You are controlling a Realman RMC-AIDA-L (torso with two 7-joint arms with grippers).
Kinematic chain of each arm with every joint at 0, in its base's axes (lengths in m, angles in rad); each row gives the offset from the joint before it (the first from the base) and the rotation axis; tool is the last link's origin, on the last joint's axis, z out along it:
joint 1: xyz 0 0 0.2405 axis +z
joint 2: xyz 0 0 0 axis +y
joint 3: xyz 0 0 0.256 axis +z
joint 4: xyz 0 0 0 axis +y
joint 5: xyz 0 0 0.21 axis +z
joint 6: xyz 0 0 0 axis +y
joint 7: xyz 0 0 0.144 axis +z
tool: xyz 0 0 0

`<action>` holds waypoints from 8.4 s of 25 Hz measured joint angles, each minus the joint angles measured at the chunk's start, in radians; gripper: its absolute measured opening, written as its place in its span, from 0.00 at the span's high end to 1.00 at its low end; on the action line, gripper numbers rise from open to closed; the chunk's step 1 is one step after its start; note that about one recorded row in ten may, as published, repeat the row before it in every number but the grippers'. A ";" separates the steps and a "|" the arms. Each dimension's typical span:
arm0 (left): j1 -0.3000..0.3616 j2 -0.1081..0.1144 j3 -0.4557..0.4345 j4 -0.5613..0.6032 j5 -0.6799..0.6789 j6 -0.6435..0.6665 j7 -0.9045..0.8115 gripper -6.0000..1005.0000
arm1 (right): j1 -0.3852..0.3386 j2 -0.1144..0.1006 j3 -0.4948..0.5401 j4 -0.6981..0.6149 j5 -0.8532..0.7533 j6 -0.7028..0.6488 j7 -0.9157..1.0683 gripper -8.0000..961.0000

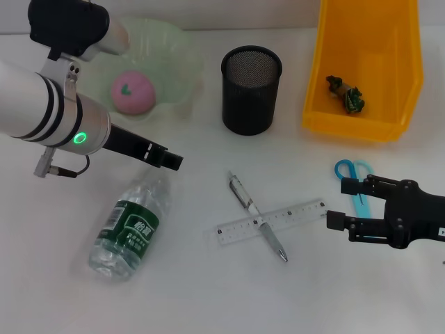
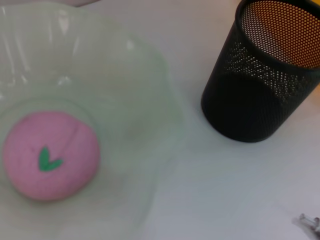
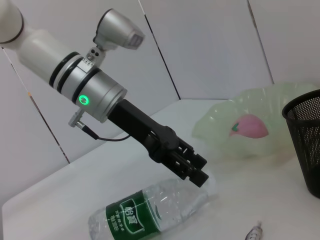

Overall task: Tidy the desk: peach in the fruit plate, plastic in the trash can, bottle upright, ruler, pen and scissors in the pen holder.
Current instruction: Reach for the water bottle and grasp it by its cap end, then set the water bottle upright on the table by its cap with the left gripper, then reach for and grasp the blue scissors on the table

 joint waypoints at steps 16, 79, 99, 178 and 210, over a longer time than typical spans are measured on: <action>-0.061 -0.003 0.022 -0.146 -0.001 -0.081 0.011 0.32 | 0.010 0.001 0.000 0.023 0.000 0.001 -0.003 0.13; 0.333 0.008 -0.472 -0.226 -0.948 0.159 1.412 0.55 | 0.048 -0.003 -0.007 0.023 -0.012 -0.027 0.040 0.13; 0.299 0.008 -0.503 -0.229 -0.950 0.142 1.438 0.51 | 0.051 -0.002 -0.004 0.024 -0.012 -0.038 0.040 0.13; 0.214 0.000 -0.272 -0.881 -1.143 0.365 2.039 0.21 | 0.494 0.021 -0.273 -0.292 -1.027 0.030 1.455 0.13; 0.210 -0.001 -0.272 -0.894 -1.144 0.353 2.057 0.21 | 0.529 0.019 -0.283 -0.183 -1.030 0.068 1.455 0.49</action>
